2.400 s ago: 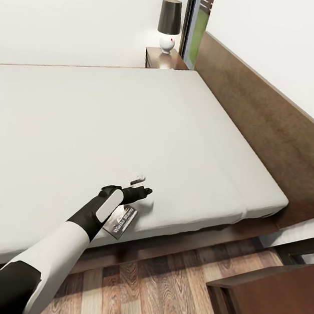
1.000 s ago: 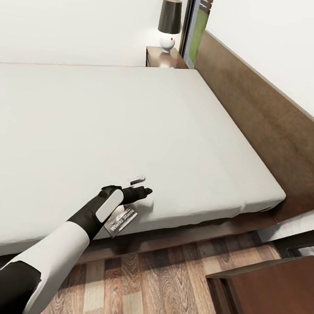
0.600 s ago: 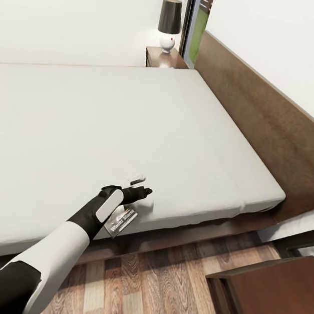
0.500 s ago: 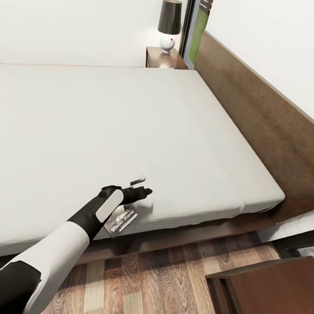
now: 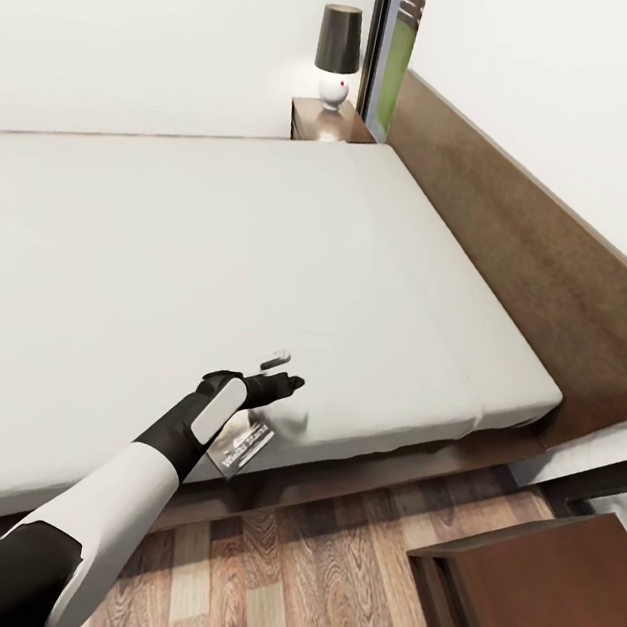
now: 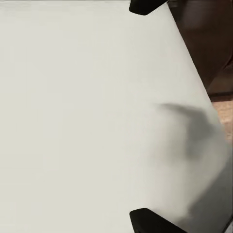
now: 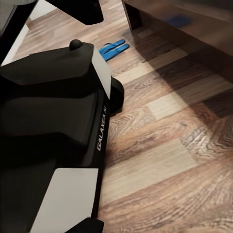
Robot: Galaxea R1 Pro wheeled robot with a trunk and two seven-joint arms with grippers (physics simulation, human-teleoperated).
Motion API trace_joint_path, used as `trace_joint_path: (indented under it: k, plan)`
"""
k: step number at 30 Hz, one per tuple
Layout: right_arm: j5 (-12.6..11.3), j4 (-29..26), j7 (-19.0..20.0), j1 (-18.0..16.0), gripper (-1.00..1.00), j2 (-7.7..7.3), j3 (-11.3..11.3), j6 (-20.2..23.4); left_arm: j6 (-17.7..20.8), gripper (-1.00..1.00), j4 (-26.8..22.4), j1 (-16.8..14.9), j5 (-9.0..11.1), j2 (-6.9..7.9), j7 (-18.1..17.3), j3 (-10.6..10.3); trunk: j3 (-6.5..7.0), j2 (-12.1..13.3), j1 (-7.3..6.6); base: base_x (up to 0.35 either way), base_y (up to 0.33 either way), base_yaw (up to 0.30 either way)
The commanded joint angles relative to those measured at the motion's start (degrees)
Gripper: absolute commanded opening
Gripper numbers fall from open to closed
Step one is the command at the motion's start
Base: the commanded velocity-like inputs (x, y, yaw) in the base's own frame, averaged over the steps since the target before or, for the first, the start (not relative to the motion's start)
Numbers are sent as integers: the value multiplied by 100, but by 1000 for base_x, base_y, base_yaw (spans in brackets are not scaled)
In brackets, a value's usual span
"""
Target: In the bedroom, move the book from the bed onto either nightstand, and place the two sandals side by side next to the bed.
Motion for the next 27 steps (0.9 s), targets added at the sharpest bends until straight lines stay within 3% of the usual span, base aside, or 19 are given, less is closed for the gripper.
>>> trace_joint_path:
  k: [1,8,27]
  plan:
    - [35,-7,25,0,100,0,-49,57,14,100,-8,-2,88,0,52,-6,15,40,-23,0,0,0]
    - [35,-10,22,-2,100,-1,-54,61,14,100,-13,-2,294,0,52,-13,141,321,-177,0,0,0]
    - [33,-9,25,-1,100,0,-56,62,34,100,-17,-2,327,0,61,-12,482,1083,-594,0,0,0]
